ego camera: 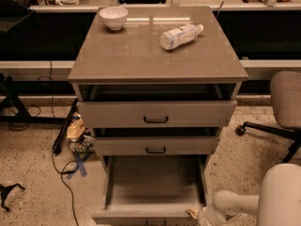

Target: Open bottom drawer

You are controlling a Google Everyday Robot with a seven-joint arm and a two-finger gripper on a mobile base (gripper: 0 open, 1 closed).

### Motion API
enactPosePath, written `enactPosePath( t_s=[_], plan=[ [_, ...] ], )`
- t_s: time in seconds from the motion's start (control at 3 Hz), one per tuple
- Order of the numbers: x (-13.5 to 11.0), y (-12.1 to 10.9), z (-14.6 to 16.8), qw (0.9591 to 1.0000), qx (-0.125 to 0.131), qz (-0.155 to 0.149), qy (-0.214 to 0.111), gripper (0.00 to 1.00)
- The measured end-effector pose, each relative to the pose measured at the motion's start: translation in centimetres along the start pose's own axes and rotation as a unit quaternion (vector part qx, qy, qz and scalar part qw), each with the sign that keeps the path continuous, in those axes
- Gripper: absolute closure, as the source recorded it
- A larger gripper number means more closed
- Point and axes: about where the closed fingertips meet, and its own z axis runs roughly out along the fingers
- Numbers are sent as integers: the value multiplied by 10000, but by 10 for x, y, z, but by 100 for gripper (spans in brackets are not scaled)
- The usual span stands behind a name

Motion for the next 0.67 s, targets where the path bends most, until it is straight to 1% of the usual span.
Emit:
enactPosePath(
  t_s=[0.33, 0.67],
  plan=[
    [0, 0, 0, 10000, 0, 0, 0, 29],
    [0, 0, 0, 10000, 0, 0, 0, 0]
  ],
)
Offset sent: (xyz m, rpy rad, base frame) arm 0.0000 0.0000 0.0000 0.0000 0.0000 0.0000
